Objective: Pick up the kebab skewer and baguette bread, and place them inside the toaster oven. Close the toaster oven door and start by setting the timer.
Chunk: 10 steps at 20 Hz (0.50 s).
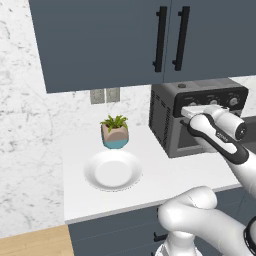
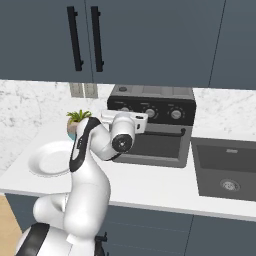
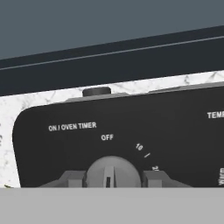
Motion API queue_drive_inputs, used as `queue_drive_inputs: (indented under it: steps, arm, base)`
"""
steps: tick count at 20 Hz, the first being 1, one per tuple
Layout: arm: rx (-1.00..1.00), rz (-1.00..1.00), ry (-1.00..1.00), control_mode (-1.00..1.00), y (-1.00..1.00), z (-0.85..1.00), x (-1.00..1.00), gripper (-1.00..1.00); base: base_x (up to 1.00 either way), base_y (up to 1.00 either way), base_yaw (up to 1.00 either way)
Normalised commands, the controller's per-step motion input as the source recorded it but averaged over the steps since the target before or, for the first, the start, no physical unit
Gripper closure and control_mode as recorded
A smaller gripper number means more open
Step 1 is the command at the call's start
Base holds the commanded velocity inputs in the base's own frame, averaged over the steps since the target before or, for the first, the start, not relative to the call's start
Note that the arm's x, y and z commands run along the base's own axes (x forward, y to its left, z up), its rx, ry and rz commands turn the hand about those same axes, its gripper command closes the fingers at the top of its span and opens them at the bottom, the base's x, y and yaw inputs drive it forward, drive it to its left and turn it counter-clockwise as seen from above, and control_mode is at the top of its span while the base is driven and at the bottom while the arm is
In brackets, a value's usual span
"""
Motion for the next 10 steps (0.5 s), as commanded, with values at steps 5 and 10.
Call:
queue_drive_inputs:
  steps: [5,10]
  arm:
    - [0.02,0.00,0.00,-1.00,0.00,0.00,-0.03,1.00]
    - [0.10,-0.02,0.00,-1.00,0.00,0.00,-0.09,1.00]
  base:
    - [0.00,0.00,0.00]
    - [0.00,0.00,0.00]
